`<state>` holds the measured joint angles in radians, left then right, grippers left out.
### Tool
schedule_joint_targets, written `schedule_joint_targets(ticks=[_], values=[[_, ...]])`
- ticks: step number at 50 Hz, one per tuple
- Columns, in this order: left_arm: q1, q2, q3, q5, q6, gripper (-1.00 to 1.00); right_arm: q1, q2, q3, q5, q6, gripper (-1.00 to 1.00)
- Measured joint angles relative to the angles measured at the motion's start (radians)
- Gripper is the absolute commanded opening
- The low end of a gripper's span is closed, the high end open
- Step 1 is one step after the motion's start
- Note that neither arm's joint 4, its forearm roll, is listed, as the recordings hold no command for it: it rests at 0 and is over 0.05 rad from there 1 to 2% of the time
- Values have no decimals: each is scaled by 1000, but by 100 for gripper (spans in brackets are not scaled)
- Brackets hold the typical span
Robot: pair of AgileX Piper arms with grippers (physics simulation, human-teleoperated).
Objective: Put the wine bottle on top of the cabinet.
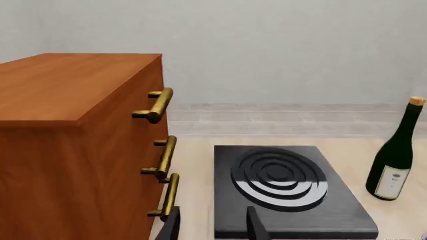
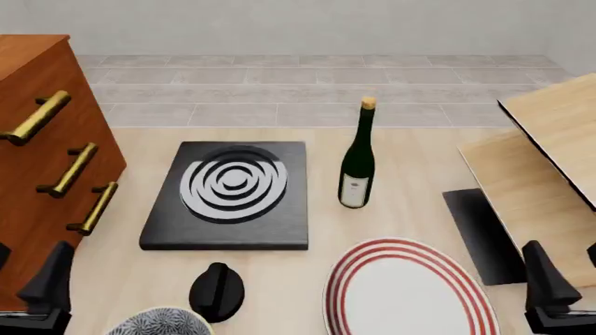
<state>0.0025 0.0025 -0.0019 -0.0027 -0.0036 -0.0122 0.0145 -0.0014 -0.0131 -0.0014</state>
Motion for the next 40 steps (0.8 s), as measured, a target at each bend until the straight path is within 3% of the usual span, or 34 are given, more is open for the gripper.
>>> schedule_joint_targets(ticks=[13, 24, 40], values=[[-17, 17, -3, -3, 28, 100, 9, 5, -3, -2, 1, 100], [-92, 163, -11, -109, 87, 100, 11, 0, -7, 5, 1, 100], [-259, 423, -42, -331, 85, 100, 11, -8, -11, 16, 1, 100]])
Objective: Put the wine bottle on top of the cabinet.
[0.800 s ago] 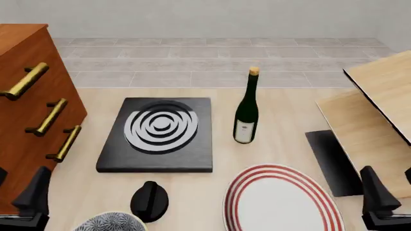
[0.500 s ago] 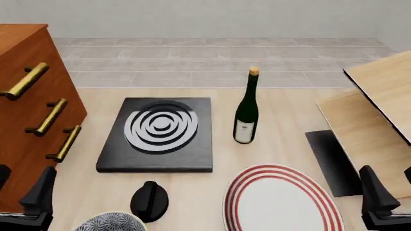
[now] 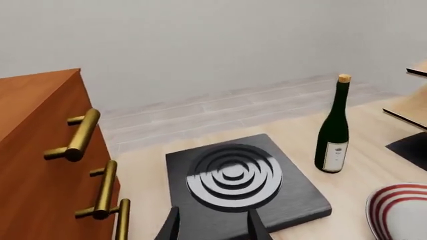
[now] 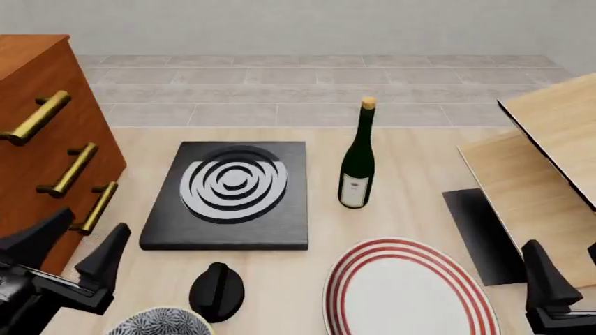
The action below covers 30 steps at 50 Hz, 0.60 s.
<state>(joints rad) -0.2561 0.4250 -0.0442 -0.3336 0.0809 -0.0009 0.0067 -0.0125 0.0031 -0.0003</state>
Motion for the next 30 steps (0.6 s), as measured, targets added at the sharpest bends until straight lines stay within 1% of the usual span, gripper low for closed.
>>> schedule_joint_targets(ticks=[15, 30], values=[[-149, 309, -42, -266, -13, 100, 0, -1, -1, 1, 0, 100], [-270, 579, -100, -479, -20, 100, 1, 0, -1, 1, 0, 100]])
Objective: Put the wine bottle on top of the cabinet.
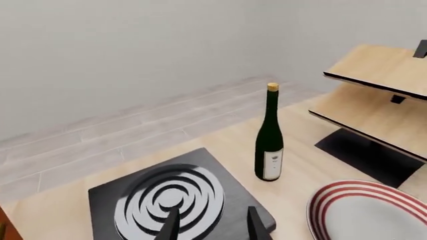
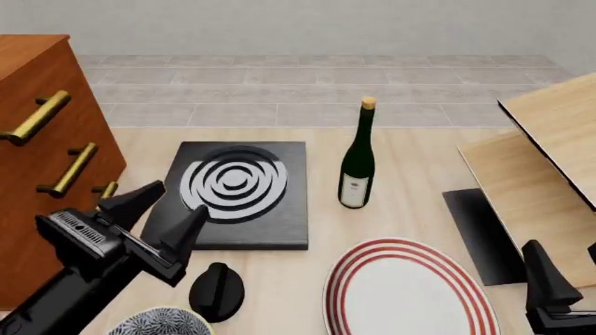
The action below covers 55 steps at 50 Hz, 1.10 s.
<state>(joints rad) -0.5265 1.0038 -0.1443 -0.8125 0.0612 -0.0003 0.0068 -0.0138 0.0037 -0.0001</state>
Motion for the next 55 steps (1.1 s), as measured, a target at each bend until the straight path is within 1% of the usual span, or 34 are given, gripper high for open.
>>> schedule_joint_targets(ticks=[8, 26, 39, 55], values=[[-50, 114, -38, -76, -1, 100, 0, 2, 1, -2, 0, 100], [-157, 316, -150, -170, 6, 100, 1, 3, 2, -4, 0, 100], [-227, 429, -231, -203, 3, 100, 1, 2, 2, -4, 0, 100], [-255, 528, -332, -214, 15, 100, 1, 3, 3, -5, 0, 100]])
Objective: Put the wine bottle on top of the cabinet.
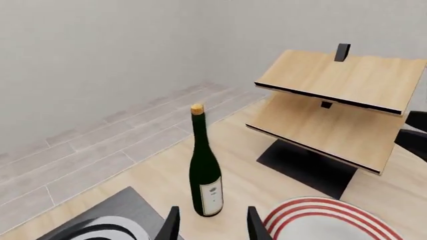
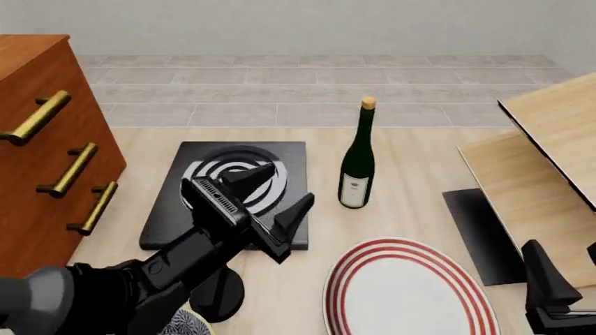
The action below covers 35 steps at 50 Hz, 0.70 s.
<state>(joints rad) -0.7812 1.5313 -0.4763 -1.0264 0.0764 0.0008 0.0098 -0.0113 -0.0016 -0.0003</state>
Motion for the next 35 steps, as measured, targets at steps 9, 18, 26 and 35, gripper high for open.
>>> schedule_joint_targets(ticks=[9, 18, 26, 35], values=[[-8, 57, -50, -13, 11, 100, 0, 0, 0, 0, 0, 100], [-8, 112, -97, -23, 17, 100, 0, 0, 0, 0, 0, 100], [-2, 162, -145, -27, 24, 100, 0, 0, 0, 0, 0, 100], [9, 212, -202, -24, 32, 100, 0, 0, 0, 0, 0, 100]])
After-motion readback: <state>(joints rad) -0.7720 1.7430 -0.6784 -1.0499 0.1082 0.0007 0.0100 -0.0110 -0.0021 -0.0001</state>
